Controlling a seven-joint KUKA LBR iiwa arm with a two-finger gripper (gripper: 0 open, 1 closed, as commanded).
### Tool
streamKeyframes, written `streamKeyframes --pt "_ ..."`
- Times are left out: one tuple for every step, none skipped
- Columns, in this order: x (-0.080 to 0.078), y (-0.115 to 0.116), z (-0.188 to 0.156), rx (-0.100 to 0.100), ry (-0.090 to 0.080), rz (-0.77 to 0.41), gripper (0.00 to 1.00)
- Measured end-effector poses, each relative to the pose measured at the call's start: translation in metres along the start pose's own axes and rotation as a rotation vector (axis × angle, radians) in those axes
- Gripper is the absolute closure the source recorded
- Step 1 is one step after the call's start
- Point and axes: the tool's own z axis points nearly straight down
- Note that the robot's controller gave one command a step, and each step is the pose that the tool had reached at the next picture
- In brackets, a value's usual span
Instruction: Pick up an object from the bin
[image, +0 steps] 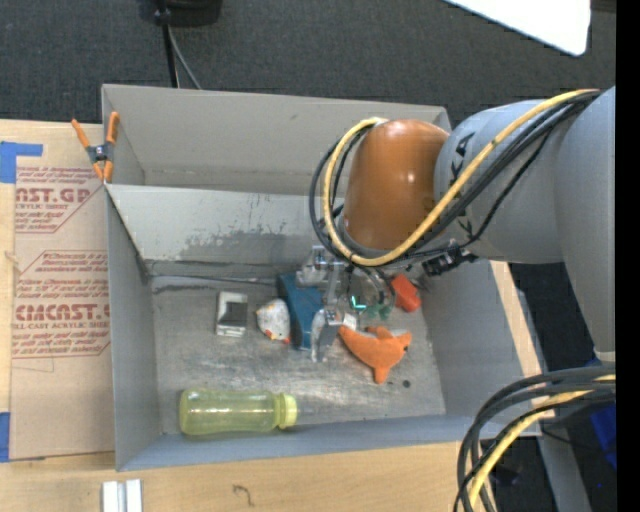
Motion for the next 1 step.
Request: streamKeyframes --pt "-0.0018 -0.0003 -0.0047 0.000 -0.008 0.001 0.00"
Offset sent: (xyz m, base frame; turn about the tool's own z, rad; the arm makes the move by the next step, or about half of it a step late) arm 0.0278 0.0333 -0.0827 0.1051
